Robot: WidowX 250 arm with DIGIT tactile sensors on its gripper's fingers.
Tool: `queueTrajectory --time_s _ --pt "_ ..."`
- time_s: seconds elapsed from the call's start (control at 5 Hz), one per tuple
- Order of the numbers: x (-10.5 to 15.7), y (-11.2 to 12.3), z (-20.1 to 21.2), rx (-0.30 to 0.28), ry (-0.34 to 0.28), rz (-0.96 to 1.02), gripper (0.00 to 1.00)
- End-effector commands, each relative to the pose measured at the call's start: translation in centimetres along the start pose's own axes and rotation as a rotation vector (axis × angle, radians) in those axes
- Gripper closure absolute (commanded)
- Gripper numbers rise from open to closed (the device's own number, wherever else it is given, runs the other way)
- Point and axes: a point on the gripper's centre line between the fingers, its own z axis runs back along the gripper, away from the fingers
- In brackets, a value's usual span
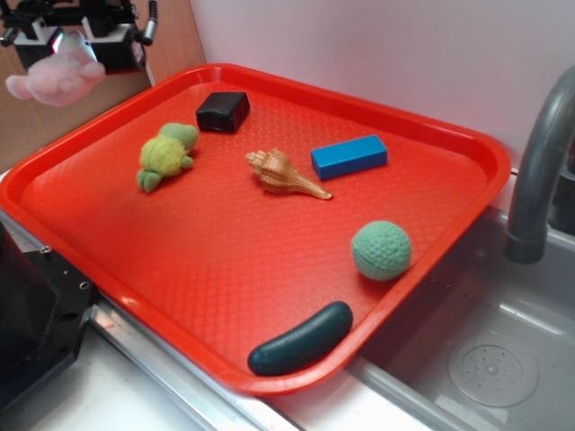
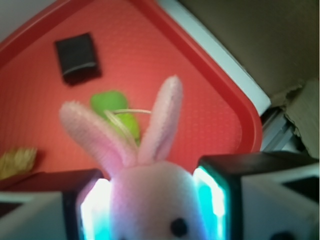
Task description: Grab the pink bunny.
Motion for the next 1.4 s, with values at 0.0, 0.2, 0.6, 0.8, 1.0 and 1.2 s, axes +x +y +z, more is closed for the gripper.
queueTrajectory --time_s 0.0,0.2,0.6,0.8,1.0,1.2 --pt "-1.3 -1.3 3.0 -0.103 -0.086 -0.408 1.0" --pt "-2.2 -1.8 3.5 -0.137 -0.091 -0.459 1.0" --pt "-2.4 -0.4 3.5 -0.207 -0.058 -0.386 1.0" --pt "-1.9 -0.1 3.1 -0.21 -0.044 -0.357 1.0" --pt "-1.6 0.0 2.6 -0.203 -0.026 -0.324 1.0" --pt "-1.1 0.0 2.1 -0.195 -0.007 -0.303 1.0"
